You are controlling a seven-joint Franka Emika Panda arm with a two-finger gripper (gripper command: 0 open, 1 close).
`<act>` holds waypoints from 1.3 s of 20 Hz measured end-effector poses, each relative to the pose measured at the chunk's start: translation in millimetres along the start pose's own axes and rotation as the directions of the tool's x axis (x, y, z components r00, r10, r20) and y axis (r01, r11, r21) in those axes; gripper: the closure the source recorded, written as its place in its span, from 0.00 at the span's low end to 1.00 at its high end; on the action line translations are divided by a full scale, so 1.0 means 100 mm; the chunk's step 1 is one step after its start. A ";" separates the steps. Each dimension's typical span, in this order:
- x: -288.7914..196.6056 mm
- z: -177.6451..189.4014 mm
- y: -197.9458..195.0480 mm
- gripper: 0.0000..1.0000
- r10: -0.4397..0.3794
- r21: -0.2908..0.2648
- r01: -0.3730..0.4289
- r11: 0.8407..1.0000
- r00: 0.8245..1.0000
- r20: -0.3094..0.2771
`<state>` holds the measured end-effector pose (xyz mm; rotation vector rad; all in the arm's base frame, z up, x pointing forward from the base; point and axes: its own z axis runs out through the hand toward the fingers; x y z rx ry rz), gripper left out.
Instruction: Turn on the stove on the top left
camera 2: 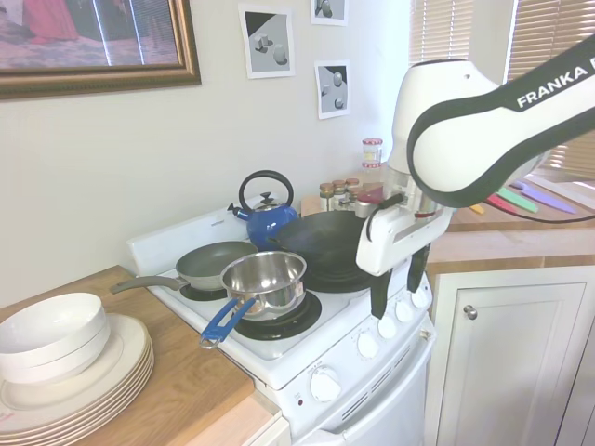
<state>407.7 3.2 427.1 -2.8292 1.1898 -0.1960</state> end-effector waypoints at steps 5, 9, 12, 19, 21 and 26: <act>0.02 0.06 -0.01 0.00 -0.011 -0.014 0.011 1.000 1.000 -0.004; 0.10 0.28 0.00 0.00 -0.020 -0.047 0.020 0.999 1.000 -0.004; 0.20 0.53 0.02 0.00 -0.013 -0.067 0.014 0.998 1.000 0.008; 0.42 0.85 -0.02 1.00 -0.005 -0.104 0.006 0.995 1.000 0.013; 0.48 0.90 -0.03 1.00 -0.002 -0.112 0.003 0.994 1.000 0.010; 0.65 1.00 0.05 1.00 0.023 -0.117 -0.022 0.993 1.000 0.006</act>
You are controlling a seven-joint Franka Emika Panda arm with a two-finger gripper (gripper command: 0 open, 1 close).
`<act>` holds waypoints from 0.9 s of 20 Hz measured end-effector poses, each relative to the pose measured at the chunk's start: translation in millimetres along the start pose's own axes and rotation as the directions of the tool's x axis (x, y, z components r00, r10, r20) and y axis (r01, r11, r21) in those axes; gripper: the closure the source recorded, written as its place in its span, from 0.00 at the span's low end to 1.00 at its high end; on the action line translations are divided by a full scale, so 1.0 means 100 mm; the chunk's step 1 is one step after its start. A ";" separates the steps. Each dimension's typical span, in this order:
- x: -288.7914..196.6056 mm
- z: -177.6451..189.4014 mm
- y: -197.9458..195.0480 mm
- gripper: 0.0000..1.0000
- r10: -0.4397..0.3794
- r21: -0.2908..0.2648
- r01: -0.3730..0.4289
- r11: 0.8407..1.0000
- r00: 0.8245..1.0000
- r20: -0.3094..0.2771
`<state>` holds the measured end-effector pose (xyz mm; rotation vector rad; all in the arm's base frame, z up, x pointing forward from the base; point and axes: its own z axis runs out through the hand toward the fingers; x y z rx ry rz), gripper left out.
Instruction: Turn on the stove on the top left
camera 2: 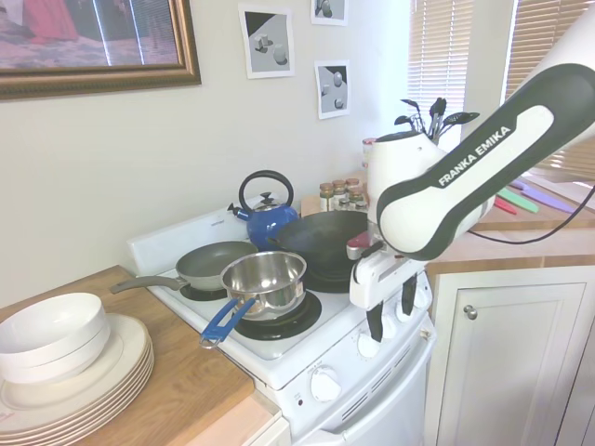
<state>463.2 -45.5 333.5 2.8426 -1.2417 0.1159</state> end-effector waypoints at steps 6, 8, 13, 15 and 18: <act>0.15 0.11 0.10 1.00 0.023 -0.005 -0.023 1.000 1.000 -0.009; 0.20 0.11 0.12 1.00 0.026 -0.006 -0.026 1.000 1.000 -0.014; 0.31 0.09 0.14 1.00 0.031 -0.007 -0.031 0.999 0.999 -0.030; 0.35 0.08 0.13 1.00 0.029 -0.012 -0.030 0.999 0.999 -0.039; 0.39 0.08 0.11 1.00 0.032 -0.017 -0.033 0.999 0.998 -0.050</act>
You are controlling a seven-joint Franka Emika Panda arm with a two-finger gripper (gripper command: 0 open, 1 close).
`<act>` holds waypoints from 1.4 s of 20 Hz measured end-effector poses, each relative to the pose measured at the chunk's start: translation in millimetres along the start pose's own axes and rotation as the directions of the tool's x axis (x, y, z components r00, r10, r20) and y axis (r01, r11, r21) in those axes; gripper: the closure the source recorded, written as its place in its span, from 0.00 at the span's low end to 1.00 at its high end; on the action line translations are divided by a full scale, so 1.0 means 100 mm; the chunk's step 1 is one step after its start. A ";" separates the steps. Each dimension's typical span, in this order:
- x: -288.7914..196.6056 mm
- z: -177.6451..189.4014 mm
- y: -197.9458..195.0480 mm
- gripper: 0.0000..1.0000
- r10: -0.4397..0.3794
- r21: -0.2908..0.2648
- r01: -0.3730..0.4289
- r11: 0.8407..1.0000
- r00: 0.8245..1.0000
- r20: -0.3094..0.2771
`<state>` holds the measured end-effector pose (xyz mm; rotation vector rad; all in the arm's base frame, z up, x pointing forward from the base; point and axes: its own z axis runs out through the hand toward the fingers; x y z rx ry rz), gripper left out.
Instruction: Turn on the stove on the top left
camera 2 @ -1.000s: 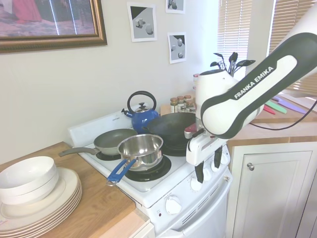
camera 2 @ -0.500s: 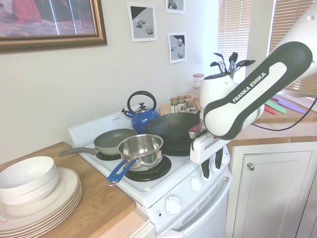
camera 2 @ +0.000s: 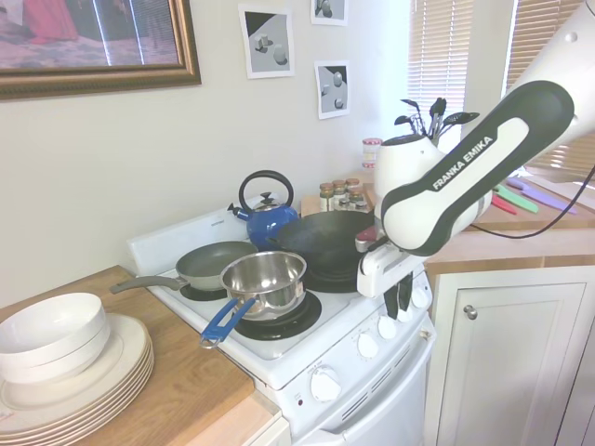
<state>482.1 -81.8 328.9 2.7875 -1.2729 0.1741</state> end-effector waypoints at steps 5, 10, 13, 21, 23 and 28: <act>0.06 0.06 -0.02 1.00 0.004 -0.018 -0.004 1.000 1.000 -0.009; 0.08 0.13 -0.08 1.00 0.014 -0.041 -0.017 0.999 0.999 -0.051; 0.10 0.19 -0.13 1.00 0.022 -0.055 -0.026 0.998 0.997 -0.080; 0.21 0.32 -0.14 1.00 0.034 -0.076 -0.043 0.996 0.994 -0.106; 0.23 0.34 -0.12 1.00 0.038 -0.076 -0.047 0.996 0.993 -0.108; 0.19 0.40 -0.16 1.00 0.027 -0.079 -0.035 0.996 0.994 -0.102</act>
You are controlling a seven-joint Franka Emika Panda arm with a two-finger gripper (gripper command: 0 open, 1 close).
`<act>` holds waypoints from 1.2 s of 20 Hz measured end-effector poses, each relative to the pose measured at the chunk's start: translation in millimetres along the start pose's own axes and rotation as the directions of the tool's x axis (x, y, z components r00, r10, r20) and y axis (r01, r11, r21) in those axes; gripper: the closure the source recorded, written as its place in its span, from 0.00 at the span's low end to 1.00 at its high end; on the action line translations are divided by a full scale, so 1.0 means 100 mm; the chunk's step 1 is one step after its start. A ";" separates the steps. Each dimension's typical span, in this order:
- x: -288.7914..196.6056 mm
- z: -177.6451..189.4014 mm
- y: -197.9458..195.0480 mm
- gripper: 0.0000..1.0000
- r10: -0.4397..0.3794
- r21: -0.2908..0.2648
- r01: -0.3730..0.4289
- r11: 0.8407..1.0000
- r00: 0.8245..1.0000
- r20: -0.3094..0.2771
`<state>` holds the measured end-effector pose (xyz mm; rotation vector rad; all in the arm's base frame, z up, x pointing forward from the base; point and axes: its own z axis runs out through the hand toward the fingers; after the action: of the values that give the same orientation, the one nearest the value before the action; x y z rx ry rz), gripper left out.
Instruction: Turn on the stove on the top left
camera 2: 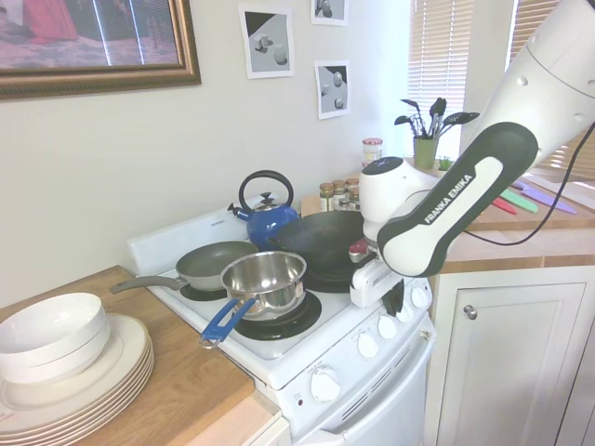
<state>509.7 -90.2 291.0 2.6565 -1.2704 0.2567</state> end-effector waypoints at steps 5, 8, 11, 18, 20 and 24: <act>0.00 -0.01 -0.02 1.00 -0.004 0.002 0.004 1.000 1.000 -0.003; -0.01 -0.02 -0.03 1.00 -0.005 0.003 0.005 1.000 1.000 -0.003; -0.02 -0.03 -0.04 1.00 -0.004 0.004 0.004 1.000 1.000 -0.005; 0.00 -0.01 -0.01 1.00 0.016 -0.010 -0.016 1.000 1.000 -0.020; -0.02 0.00 0.00 1.00 0.020 -0.017 -0.020 1.000 0.999 -0.026; -0.07 0.00 0.02 1.00 0.020 -0.026 -0.021 0.999 0.999 -0.038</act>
<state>503.8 -86.0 289.5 2.6053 -1.2819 0.2892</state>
